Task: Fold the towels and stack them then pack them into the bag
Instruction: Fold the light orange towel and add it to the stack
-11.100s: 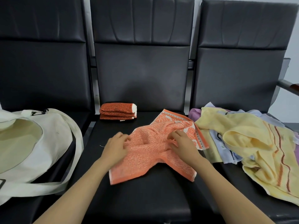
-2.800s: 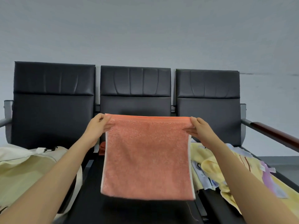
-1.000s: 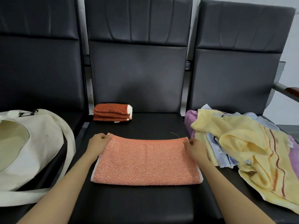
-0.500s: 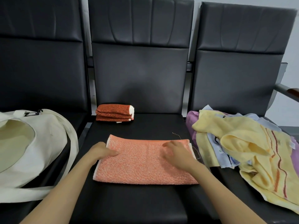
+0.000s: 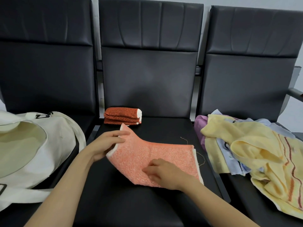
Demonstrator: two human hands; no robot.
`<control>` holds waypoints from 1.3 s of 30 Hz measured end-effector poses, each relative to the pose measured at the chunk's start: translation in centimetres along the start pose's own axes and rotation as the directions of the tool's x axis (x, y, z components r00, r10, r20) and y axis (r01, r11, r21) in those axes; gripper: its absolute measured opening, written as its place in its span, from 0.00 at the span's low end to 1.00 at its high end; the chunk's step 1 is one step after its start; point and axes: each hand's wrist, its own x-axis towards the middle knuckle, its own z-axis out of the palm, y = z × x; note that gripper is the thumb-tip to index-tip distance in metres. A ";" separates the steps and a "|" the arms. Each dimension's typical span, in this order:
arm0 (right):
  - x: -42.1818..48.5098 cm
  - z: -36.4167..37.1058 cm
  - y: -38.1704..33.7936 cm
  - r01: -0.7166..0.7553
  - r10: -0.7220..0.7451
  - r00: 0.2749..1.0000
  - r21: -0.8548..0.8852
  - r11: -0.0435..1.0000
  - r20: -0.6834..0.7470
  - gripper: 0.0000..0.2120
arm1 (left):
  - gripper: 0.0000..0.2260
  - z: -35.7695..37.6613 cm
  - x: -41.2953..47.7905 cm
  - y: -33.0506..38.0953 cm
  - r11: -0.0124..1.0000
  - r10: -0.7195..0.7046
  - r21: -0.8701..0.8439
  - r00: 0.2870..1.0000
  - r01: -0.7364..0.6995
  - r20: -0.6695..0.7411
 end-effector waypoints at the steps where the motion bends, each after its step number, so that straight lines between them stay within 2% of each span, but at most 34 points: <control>1: 0.1 0.3 -0.3 0.025 -0.026 0.999 0.016 1.000 0.023 0.20 | 0.15 0.4 -0.3 0.4 0.999 0.024 -0.034 1.000 -0.024 0.015; 5: 0.6 1.3 -3.0 0.079 -0.084 0.986 0.037 0.996 0.147 0.25 | 0.18 2.2 -0.9 1.7 0.994 0.100 -0.050 0.990 -0.096 0.098; 8: 1.0 0.5 -3.8 0.104 -0.119 0.991 0.204 0.973 0.063 0.20 | 0.19 3.4 -0.9 1.7 0.993 0.091 0.064 0.990 -0.098 0.111; 10: 0.9 -0.8 -3.3 0.044 -0.044 0.999 0.206 0.977 -0.006 0.16 | 0.18 3.6 -0.8 1.6 0.991 0.084 0.099 0.993 -0.091 0.078; 12: 0.5 -2.0 -2.1 -0.062 0.067 0.996 0.087 0.994 -0.053 0.14 | 0.18 3.6 -0.7 1.7 0.991 0.083 0.102 0.995 -0.089 0.057; 14: -0.3 -3.1 -0.6 -0.173 0.173 0.985 0.000 0.985 -0.008 0.14 | 0.18 3.5 -0.7 1.7 0.992 0.081 0.096 0.995 -0.086 0.059; 16: -1.1 -3.6 0.6 -0.234 0.230 0.968 0.033 0.972 0.100 0.15 | 0.18 3.7 -0.7 1.8 0.992 0.080 0.092 0.995 -0.085 0.066; 18: -1.6 -3.4 1.2 -0.247 0.225 0.959 0.120 0.962 0.170 0.16 | 0.18 4.2 -0.6 1.9 0.994 0.079 0.072 0.995 -0.084 0.066; 22: -1.4 -3.4 1.8 -0.278 0.231 0.951 0.240 0.930 0.207 0.17 | 0.17 6.8 0.0 2.0 0.997 0.079 -0.015 0.995 -0.078 0.059; 24: -1.7 -4.1 2.3 -0.373 0.299 0.926 0.423 0.826 0.231 0.17 | 0.17 8.7 0.4 1.8 0.997 0.077 -0.023 0.994 -0.076 0.072; 27: -2.8 -4.9 3.1 -0.478 0.414 0.858 0.769 0.425 0.304 0.11 | 0.20 11.6 1.2 0.8 0.996 0.084 -0.004 0.991 -0.084 0.106; 29: -3.1 -5.0 3.8 -0.484 0.489 0.812 0.836 0.260 0.318 0.11 | 0.22 12.9 1.5 0.0 0.997 0.075 -0.035 0.980 -0.070 0.183; 32: -3.0 -4.7 4.8 -0.486 0.590 0.730 0.869 0.092 0.345 0.22 | 0.23 13.5 1.3 -0.5 0.995 0.089 -0.071 0.942 -0.070 0.325; 34: -2.8 -4.4 5.3 -0.495 0.604 0.703 0.868 0.036 0.375 0.28 | 0.19 13.1 1.1 -0.3 0.992 0.123 -0.053 0.949 -0.112 0.290; 37: -2.6 -4.0 5.3 -0.531 0.598 0.719 0.835 0.142 0.355 0.26 | 0.13 11.8 1.3 -0.1 0.978 0.206 0.000 0.975 -0.207 0.078; 39: -2.4 -4.1 5.1 -0.563 0.611 0.709 0.805 0.189 0.352 0.23 | 0.11 10.6 1.8 -0.4 0.958 0.262 0.142 0.963 -0.251 -0.066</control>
